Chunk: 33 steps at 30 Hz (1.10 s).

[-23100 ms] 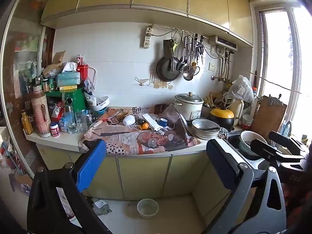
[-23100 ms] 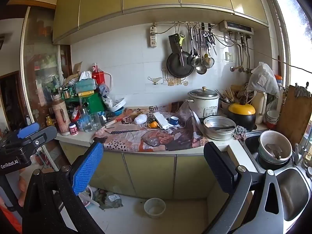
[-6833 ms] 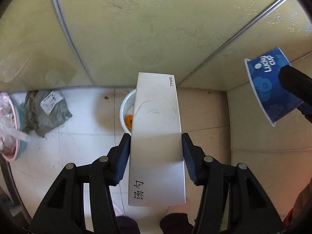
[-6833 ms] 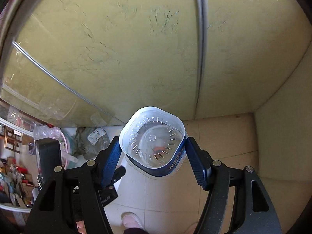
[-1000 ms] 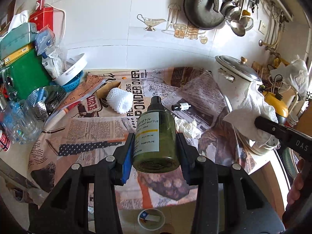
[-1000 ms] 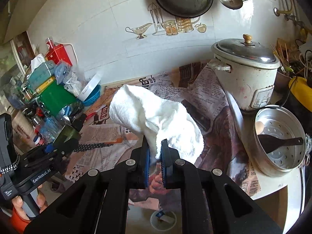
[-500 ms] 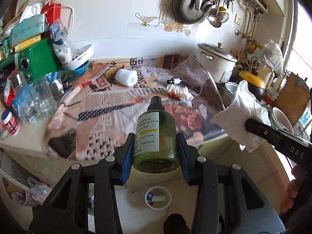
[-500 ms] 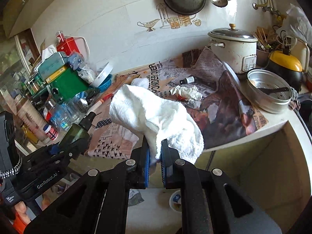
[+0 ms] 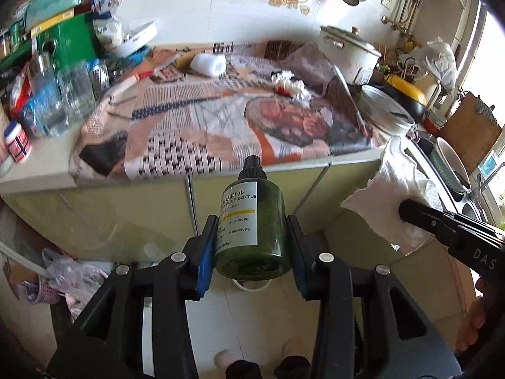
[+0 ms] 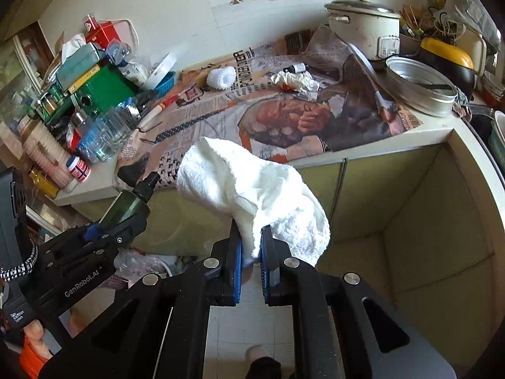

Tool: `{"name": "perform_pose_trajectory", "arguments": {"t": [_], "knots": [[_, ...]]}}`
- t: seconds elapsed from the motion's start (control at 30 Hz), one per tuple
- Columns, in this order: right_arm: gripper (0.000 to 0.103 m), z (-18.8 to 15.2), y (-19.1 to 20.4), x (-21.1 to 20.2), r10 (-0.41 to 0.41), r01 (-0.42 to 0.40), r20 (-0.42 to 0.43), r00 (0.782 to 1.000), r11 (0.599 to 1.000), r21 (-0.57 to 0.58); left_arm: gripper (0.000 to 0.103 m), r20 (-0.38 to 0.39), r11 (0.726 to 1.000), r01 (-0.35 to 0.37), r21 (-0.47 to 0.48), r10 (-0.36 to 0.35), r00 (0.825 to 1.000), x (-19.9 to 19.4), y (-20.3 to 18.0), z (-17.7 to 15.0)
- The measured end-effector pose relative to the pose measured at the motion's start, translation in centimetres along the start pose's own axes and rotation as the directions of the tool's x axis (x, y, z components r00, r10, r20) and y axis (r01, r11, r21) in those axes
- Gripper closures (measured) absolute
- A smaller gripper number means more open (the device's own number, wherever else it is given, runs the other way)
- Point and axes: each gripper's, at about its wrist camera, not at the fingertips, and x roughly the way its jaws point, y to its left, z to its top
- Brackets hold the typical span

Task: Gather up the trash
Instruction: 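Carry the green bottle and white tissue down toward the floor bin, then open the left tool over the bin while the right tool drops the tissue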

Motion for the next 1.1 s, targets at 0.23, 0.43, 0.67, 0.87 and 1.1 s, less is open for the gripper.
{"name": "perform_pose_trajectory", "arguments": {"t": [0.23, 0.43, 0.67, 0.87, 1.1], "knots": [[0.094, -2.9, -2.8, 5.1, -0.004, 0.007, -0.099, 0.995, 1.000, 0.025, 0.062, -0.104, 1.000, -0.009, -0.009, 0.008, 0.995, 6.1, -0.7, -3.9], [0.094, -4.7, -5.5, 11.2, -0.005, 0.007, -0.170, 0.985, 1.000, 0.012, 0.062, -0.146, 0.998, -0.027, -0.060, 0.018, 0.989, 12.6, -0.6, -7.1], [0.094, -7.0, -9.3, 19.7, 0.020, -0.025, -0.270, 0.963, 1.000, -0.015, 0.062, -0.181, 0.986, -0.069, -0.149, 0.042, 0.983, 20.6, -0.2, -10.6], [0.094, -10.0, -12.2, 27.3, 0.029, -0.049, -0.359, 0.933, 0.998, -0.047, 0.062, -0.217, 0.975, -0.105, -0.197, 0.061, 0.974, 27.3, 0.5, -13.8], [0.091, -13.1, -13.7, 34.8, 0.052, -0.086, -0.410, 0.911, 0.994, -0.066, 0.062, -0.252, 0.970, -0.138, -0.202, 0.084, 0.964, 33.6, 2.2, -17.2]]}}
